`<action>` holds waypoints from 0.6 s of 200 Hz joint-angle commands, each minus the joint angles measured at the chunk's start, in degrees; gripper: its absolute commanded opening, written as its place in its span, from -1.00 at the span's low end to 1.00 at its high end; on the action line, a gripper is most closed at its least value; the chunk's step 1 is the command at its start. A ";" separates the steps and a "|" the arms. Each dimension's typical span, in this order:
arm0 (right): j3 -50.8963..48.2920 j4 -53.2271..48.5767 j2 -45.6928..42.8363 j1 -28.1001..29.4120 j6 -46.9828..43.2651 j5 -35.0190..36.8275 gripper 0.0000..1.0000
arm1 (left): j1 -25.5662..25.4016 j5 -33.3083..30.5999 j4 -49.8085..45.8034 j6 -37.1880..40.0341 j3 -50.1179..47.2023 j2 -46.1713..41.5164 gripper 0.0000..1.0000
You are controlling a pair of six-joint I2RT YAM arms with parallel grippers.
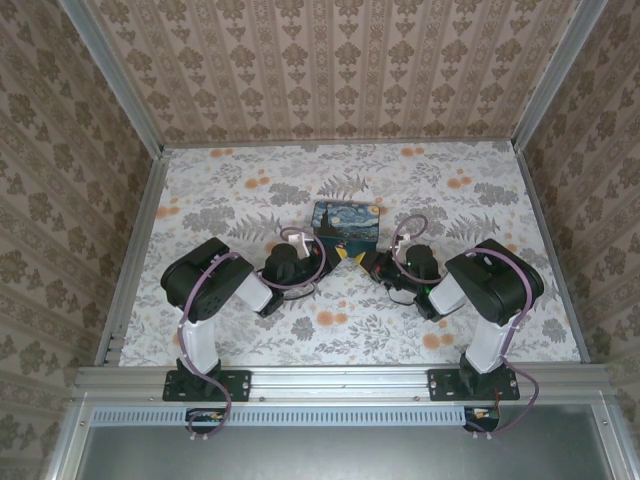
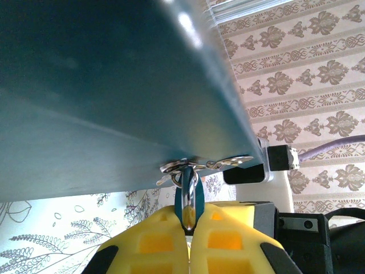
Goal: Unlock the padlock with the key
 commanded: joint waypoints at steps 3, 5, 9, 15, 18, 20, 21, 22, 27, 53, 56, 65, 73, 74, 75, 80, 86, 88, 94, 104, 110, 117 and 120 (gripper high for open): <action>1.32 -1.05 -1.84 0.30 0.22 0.69 -1.00 | 0.12 1.26 1.92 -0.33 0.56 -1.02 -1.00; 1.36 -1.06 -1.92 0.30 0.17 0.69 -1.00 | 0.14 1.23 1.92 -0.23 0.56 -1.00 -1.00; 1.37 -1.26 -1.99 0.30 0.13 0.69 -1.00 | 0.17 1.22 1.98 -0.30 0.56 -0.99 -1.00; 1.45 -1.49 -2.20 0.32 0.05 0.68 -1.00 | 0.10 1.21 2.04 -0.27 0.61 -0.91 -1.00; 1.50 -1.55 -2.26 0.30 0.05 0.62 -1.00 | 0.09 1.21 1.98 -0.26 0.57 -0.89 -1.00; 1.47 -1.67 -2.31 0.30 -0.03 0.61 -1.00 | 0.09 1.21 1.91 -0.24 0.56 -0.90 -1.00; 1.46 -1.67 -2.35 0.30 -0.04 0.61 -1.00 | 0.09 1.21 1.94 -0.25 0.56 -0.90 -1.00; 1.46 -1.72 -2.41 0.30 -0.04 0.60 -1.00 | 0.09 1.21 1.96 -0.26 0.56 -0.90 -1.00; 1.54 -1.96 -2.55 0.32 -0.13 0.60 -1.00 | 0.09 1.21 1.95 -0.26 0.56 -0.83 -1.00; 1.56 -2.66 -3.35 0.25 -0.40 0.60 -1.00 | 0.03 1.08 1.96 -0.10 0.56 -0.51 -1.00; 1.55 -2.77 -3.42 0.29 -0.40 0.60 -1.00 | -0.03 1.12 1.96 -0.09 0.57 -0.50 -1.00; 1.63 -2.95 -3.60 0.27 -0.53 0.63 -1.00 | -0.04 1.13 1.97 -0.15 0.60 -0.47 -1.00; 1.72 -3.00 -3.66 0.21 -0.56 0.60 -1.00 | -0.08 1.13 1.98 -0.09 0.65 -0.47 -1.00; 1.76 -3.00 -3.68 0.21 -0.57 0.60 -1.00 | -0.13 1.13 1.98 -0.04 0.65 -0.47 -1.00; 1.79 -3.04 -3.69 0.21 -0.57 0.60 -1.00 | -0.11 1.13 1.98 -0.02 0.65 -0.47 -1.00; 1.85 -3.13 -3.70 0.21 -0.57 0.60 -1.00 | -0.13 1.13 1.98 -0.08 0.65 -0.47 -1.00; 1.94 -3.18 -3.71 0.21 -0.56 0.59 -1.00 | -0.17 1.17 1.97 -0.08 0.65 -0.47 -1.00; 1.91 -3.20 -3.71 0.23 -0.57 0.60 -1.00 | -0.17 1.14 2.02 -0.08 0.65 -0.51 -1.00; 2.02 -3.21 -3.71 0.25 -0.58 0.60 -1.00 | -0.26 1.13 2.00 -0.23 0.70 -0.47 -1.00; 2.15 -3.18 -3.66 0.21 -0.60 0.60 -1.00 | -0.24 1.13 1.98 -0.10 0.65 -0.60 -1.00; 2.24 -3.26 -3.70 0.25 -0.65 0.63 -1.00 | -0.35 1.06 1.97 -0.20 0.65 -0.55 -1.00; 2.38 -3.30 -3.66 0.21 -0.66 0.69 -1.00 | -0.34 1.11 1.96 -0.17 0.65 -0.56 -1.00; 2.42 -3.27 -3.70 0.22 -0.66 0.69 -1.00 | -0.35 1.12 2.01 -0.19 0.66 -0.58 -1.00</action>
